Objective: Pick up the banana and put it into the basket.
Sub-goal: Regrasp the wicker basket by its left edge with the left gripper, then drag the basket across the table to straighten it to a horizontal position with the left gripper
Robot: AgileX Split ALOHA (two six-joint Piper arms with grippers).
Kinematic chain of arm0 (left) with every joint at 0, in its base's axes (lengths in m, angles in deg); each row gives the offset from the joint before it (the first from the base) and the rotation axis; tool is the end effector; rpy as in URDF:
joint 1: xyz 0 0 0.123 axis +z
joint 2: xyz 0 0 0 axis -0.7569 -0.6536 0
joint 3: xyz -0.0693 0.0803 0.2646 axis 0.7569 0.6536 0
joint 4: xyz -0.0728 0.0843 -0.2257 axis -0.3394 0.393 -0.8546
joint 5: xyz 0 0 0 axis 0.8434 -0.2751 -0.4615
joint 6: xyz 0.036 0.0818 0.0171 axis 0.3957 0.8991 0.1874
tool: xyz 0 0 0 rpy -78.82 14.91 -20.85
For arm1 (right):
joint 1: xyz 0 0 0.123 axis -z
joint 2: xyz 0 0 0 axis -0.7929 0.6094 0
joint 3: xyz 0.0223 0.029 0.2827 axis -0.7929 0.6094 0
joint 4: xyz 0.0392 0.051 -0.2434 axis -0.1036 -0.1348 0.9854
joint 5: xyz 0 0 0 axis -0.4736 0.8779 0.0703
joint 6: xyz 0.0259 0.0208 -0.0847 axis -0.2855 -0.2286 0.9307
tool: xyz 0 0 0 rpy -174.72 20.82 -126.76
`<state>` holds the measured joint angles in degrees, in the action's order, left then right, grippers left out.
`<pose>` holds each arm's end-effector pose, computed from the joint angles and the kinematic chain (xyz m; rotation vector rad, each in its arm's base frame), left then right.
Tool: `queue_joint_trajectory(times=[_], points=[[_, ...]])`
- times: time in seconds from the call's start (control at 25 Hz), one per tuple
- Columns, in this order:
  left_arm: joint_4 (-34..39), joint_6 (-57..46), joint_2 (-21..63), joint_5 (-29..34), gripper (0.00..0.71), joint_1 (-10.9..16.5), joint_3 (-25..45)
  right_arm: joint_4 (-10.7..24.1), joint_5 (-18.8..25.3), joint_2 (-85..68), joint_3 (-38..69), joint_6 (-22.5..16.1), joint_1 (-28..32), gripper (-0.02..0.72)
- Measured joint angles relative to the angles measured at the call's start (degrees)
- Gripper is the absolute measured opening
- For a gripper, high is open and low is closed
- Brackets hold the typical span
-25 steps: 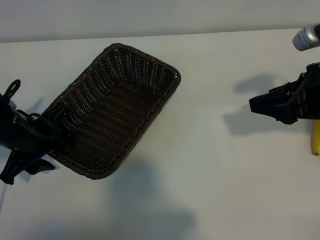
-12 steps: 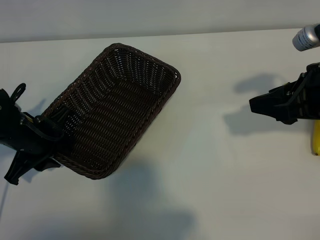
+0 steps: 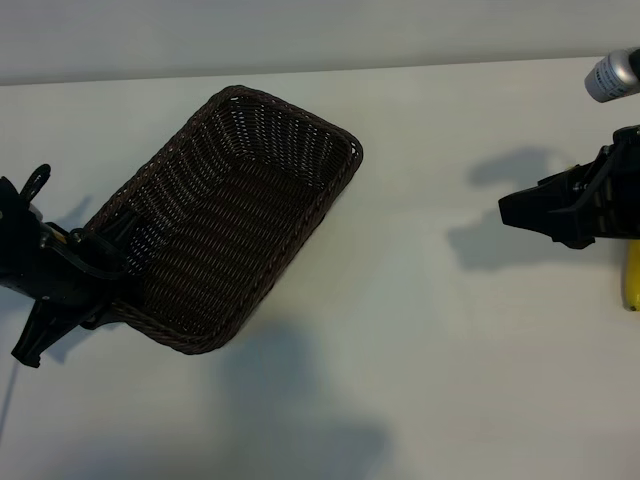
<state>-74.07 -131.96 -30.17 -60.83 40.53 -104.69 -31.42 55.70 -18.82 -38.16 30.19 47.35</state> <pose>0.2528 -0.0464 0.1512 -1.3621 2.5825 -0.3761 0.2237 0.0721 0.2654 -0.5270 2.3184 0.7185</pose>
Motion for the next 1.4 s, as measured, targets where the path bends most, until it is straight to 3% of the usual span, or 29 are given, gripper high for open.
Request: queue_joint_trajectory(times=[0.56, 0.84, 1.16, 1.4], points=[[-3.3, 2.3, 0.4, 0.3, 0.17, 0.0, 0.0, 0.0, 0.0, 0.0, 0.0, 0.0, 0.0, 0.536], [-9.3, 10.2, 2.1, 1.0, 0.168, 0.0, 0.0, 0.0, 0.0, 0.0, 0.0, 0.0, 0.0, 0.536], [-9.3, 17.2, 4.3, 3.9, 0.168, 0.0, -0.3, 0.0, 0.0, 0.0, 0.0, 0.0, 0.0, 0.536], [-10.3, 29.4, 4.4, 8.8, 0.168, 0.0, -7.3, 0.0, 0.0, 0.0, 0.0, 0.0, 0.0, 0.536]])
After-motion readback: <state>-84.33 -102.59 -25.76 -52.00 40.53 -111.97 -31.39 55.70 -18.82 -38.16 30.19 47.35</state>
